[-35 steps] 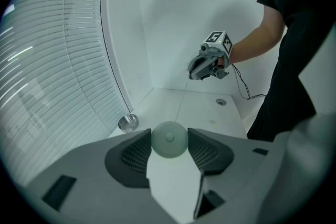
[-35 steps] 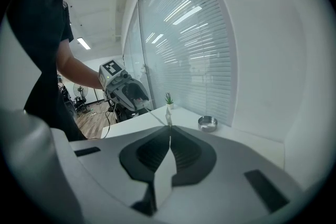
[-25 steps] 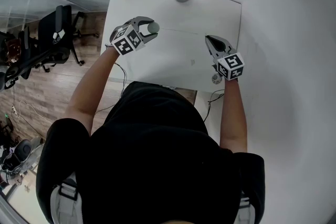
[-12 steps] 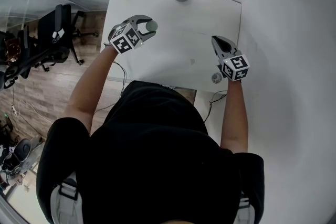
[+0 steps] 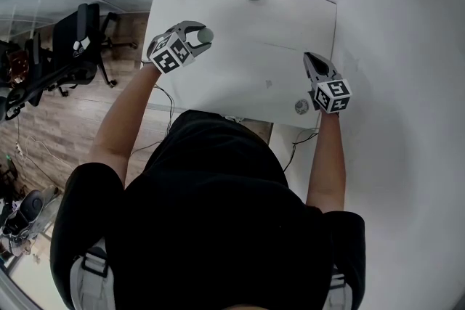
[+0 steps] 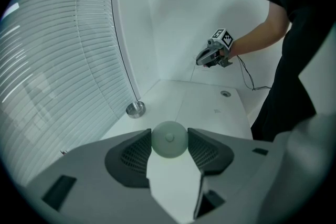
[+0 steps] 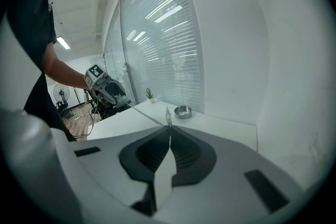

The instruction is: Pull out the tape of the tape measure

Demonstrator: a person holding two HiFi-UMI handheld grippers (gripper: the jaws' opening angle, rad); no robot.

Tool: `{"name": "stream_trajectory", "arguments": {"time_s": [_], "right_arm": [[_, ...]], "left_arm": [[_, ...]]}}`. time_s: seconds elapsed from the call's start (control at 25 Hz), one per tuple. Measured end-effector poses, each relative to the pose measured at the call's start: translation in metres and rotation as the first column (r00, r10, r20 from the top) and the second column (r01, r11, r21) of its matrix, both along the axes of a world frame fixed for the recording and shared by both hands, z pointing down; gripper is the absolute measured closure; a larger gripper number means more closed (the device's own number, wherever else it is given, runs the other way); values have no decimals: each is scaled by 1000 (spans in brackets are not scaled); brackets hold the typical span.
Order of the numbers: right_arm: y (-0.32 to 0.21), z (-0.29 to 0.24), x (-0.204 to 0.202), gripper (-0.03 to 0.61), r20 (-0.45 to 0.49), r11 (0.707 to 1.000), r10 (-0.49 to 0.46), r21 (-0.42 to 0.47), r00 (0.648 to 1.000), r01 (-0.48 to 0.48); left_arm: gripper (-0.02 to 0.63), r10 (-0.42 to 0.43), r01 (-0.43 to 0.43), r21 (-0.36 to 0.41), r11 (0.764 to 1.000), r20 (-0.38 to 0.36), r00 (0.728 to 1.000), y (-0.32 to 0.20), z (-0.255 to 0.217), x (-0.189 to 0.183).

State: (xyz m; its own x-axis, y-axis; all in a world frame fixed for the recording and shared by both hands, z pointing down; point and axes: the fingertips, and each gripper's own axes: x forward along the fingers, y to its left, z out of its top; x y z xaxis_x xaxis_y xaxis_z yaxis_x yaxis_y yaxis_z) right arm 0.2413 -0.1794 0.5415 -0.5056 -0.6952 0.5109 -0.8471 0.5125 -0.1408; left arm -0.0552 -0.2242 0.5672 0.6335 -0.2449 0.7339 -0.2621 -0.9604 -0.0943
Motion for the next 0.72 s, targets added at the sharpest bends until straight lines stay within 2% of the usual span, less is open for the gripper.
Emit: {"name": "stream_trajectory", "arguments": {"time_s": [0.36, 0.72], "right_arm": [[12, 43, -1, 569, -35, 997, -14, -78, 999, 11], [22, 80, 0, 569, -14, 990, -1, -139, 1000, -1]], "left_arm": [[387, -8, 9, -28, 1000, 13, 1000, 11, 32, -4], [387, -7, 9, -66, 998, 29, 1000, 23, 65, -3]]}}
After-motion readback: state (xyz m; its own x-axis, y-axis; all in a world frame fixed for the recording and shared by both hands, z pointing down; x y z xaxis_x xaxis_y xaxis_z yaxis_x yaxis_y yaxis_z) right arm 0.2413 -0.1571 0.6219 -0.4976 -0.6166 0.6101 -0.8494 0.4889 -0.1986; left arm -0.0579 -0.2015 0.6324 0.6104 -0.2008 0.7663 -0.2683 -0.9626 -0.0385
